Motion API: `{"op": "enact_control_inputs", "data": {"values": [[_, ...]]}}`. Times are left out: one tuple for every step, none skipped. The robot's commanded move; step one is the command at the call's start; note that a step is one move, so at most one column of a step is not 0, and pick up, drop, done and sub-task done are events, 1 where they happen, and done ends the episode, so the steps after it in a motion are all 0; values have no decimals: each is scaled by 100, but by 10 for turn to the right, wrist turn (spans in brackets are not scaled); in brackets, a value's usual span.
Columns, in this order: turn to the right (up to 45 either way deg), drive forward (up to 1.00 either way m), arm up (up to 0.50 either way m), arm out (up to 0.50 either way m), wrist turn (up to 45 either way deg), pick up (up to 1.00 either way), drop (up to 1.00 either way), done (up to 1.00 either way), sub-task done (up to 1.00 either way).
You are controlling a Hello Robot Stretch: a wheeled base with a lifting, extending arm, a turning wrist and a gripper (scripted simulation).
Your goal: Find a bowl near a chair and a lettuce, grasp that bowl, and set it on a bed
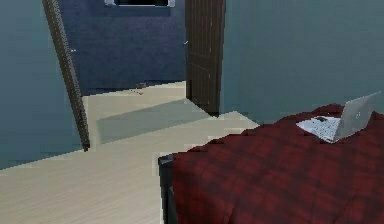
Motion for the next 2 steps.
{"op": "enact_control_inputs", "data": {"values": [[0, 0, 0, -8, 0, 0, 0, 0, 0], [0, 0, 0, 0, 0, 0, 0, 100, 0]]}}
